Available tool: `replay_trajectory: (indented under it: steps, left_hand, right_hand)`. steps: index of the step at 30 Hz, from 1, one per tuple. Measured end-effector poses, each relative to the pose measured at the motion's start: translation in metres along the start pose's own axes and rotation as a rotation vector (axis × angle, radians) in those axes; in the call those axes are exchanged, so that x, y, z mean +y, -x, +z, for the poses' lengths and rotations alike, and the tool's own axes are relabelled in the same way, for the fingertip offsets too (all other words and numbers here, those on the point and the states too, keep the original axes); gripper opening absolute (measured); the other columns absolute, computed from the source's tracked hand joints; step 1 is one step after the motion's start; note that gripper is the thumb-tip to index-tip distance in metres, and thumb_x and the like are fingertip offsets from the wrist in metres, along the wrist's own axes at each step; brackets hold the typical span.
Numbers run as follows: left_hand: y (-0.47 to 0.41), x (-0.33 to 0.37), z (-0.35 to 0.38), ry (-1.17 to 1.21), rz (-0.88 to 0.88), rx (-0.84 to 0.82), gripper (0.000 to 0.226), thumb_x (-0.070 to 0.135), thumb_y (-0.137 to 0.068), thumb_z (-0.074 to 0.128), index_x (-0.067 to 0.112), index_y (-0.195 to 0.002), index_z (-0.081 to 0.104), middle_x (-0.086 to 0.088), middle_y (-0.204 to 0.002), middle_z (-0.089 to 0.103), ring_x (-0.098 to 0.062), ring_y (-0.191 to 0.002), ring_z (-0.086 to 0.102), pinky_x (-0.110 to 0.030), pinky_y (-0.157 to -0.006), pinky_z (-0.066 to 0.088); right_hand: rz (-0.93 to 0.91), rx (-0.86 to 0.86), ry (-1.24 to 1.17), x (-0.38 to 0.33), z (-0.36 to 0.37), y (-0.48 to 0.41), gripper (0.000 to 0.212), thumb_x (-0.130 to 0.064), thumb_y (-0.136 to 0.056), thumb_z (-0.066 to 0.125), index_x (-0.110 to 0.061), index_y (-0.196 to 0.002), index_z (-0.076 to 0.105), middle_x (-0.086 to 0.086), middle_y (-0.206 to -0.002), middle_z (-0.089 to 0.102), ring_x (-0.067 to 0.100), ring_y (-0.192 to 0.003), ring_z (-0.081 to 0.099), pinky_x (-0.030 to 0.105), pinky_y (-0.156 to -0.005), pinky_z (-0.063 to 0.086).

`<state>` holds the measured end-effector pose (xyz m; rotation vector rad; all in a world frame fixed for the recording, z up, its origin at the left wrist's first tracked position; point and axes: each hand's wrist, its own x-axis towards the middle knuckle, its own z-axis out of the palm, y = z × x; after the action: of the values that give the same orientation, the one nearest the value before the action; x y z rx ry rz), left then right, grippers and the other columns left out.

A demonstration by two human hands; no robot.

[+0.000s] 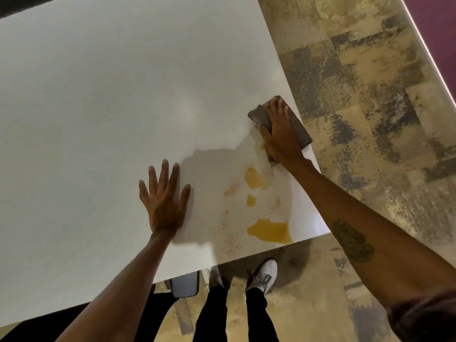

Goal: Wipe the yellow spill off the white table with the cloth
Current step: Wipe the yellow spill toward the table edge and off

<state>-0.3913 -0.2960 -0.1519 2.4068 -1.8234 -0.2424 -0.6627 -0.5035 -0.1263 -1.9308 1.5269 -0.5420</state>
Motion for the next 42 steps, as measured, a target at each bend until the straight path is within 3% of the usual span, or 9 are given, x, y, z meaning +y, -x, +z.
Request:
replay_trajectory:
  steps: [5,11,17,21,25,30,34,38,42]
  left_hand:
    - [0.001,0.001,-0.002,0.002,0.007,0.001,0.068,0.059,-0.107,0.020,0.021,-0.160,0.035,-0.004,-0.170,0.026,-0.037,-0.159,0.017,-0.065,-0.123,0.015]
    - [0.002,0.000,-0.003,0.041,0.014,0.004,0.069,0.061,-0.106,0.018,0.023,-0.160,0.037,-0.003,-0.170,0.027,-0.035,-0.159,0.016,-0.064,-0.124,0.013]
    - [0.003,0.003,-0.007,0.014,-0.010,-0.042,0.067,0.060,-0.105,0.022,0.026,-0.162,0.032,-0.002,-0.172,0.021,-0.033,-0.161,0.011,-0.063,-0.126,0.009]
    - [0.007,0.005,-0.010,0.019,-0.030,-0.045,0.069,0.062,-0.103,0.021,0.027,-0.162,0.031,0.000,-0.172,0.019,-0.029,-0.161,0.008,-0.059,-0.127,0.006]
    - [0.009,0.004,-0.009,-0.001,-0.052,-0.059,0.078,0.067,-0.096,0.005,0.033,-0.164,0.021,0.008,-0.173,0.010,-0.023,-0.162,0.001,-0.054,-0.128,0.002]
    - [0.012,0.002,-0.007,0.056,-0.020,-0.038,0.078,0.068,-0.096,0.006,0.033,-0.164,0.023,0.007,-0.173,0.011,-0.025,-0.162,0.003,-0.057,-0.127,0.002]
    - [0.011,0.000,-0.004,0.091,-0.027,-0.070,0.079,0.071,-0.096,0.006,0.033,-0.164,0.022,0.007,-0.174,0.010,-0.027,-0.162,0.002,-0.060,-0.127,0.001]
    - [0.009,-0.003,-0.001,0.072,-0.021,-0.053,0.077,0.070,-0.098,0.008,0.031,-0.163,0.024,0.005,-0.174,0.012,-0.029,-0.162,0.004,-0.062,-0.127,0.003]
    - [0.006,-0.004,0.003,0.078,-0.009,-0.062,0.076,0.070,-0.099,0.011,0.030,-0.163,0.023,0.003,-0.174,0.012,-0.030,-0.161,0.004,-0.063,-0.126,0.003]
  right_hand:
    - [-0.025,-0.069,0.020,0.004,-0.004,-0.001,0.075,-0.015,-0.086,0.061,0.000,-0.152,0.029,0.022,-0.162,0.019,0.035,-0.152,0.009,0.042,-0.123,0.003]
    - [-0.036,-0.133,0.030,0.002,-0.008,0.004,0.078,-0.023,-0.080,0.050,-0.001,-0.152,0.030,0.019,-0.163,0.020,0.032,-0.152,0.007,0.041,-0.125,0.002]
    - [-0.170,-0.207,0.056,0.013,-0.007,0.048,0.068,-0.014,-0.092,0.061,-0.003,-0.152,0.029,0.017,-0.162,0.022,0.026,-0.151,0.011,0.030,-0.121,-0.001]
    - [-0.225,-0.247,0.097,0.019,-0.009,0.089,0.065,-0.014,-0.092,0.063,-0.001,-0.149,0.034,0.018,-0.159,0.029,0.030,-0.150,0.018,0.032,-0.123,0.003]
    - [-0.237,-0.258,0.128,0.024,-0.006,0.138,0.062,-0.018,-0.096,0.059,-0.003,-0.149,0.033,0.016,-0.160,0.025,0.026,-0.150,0.014,0.016,-0.119,-0.008]
    - [-0.197,-0.264,0.112,0.014,-0.004,0.190,0.062,-0.025,-0.094,0.053,-0.001,-0.148,0.036,0.018,-0.160,0.027,0.033,-0.151,0.018,0.047,-0.125,0.009]
    - [-0.124,-0.147,0.108,0.001,0.002,0.215,0.053,-0.011,-0.091,0.051,0.009,-0.140,0.045,0.030,-0.150,0.037,0.044,-0.144,0.029,0.058,-0.120,0.022]
    - [0.065,-0.012,-0.083,-0.005,0.009,0.229,0.052,-0.007,-0.096,0.056,-0.001,-0.146,0.041,0.020,-0.156,0.034,0.025,-0.148,0.025,0.049,-0.123,0.018]
    - [0.313,0.224,-0.193,-0.025,0.036,0.239,0.058,-0.029,-0.095,0.046,-0.016,-0.151,0.038,-0.001,-0.159,0.029,0.015,-0.149,0.019,0.030,-0.123,0.011]
